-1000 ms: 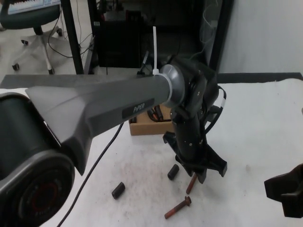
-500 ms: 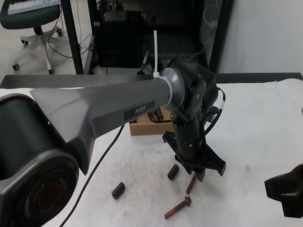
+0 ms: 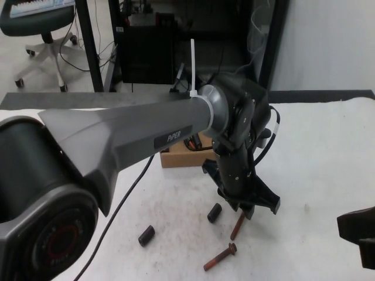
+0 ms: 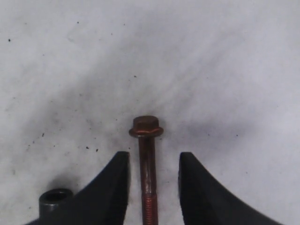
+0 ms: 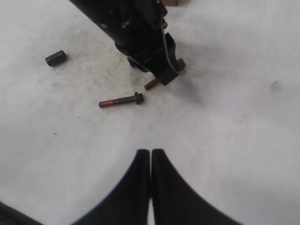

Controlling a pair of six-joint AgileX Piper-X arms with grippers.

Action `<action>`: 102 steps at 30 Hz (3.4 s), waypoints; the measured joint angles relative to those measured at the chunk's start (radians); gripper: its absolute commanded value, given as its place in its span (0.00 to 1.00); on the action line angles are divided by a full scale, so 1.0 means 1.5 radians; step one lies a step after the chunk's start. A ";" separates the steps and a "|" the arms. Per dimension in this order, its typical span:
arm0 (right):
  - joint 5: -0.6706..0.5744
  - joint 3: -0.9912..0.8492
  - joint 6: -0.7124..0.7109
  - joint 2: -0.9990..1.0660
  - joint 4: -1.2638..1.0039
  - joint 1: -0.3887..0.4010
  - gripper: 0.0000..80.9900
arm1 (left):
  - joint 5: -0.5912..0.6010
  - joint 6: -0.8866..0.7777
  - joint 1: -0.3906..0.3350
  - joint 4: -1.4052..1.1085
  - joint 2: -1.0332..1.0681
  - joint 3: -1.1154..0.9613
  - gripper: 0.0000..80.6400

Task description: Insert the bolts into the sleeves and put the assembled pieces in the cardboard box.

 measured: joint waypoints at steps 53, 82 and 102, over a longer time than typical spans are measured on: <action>0.000 0.000 0.010 -0.007 0.000 0.000 0.01 | -0.015 0.000 -0.011 -0.006 0.038 -0.008 0.41; 0.003 -0.030 -0.011 -0.007 0.000 0.000 0.01 | -0.063 0.126 0.003 -0.054 -0.125 0.003 0.00; -0.198 -0.071 -0.120 0.169 -0.196 0.000 0.06 | -0.115 0.103 0.191 -0.234 -0.921 0.621 0.00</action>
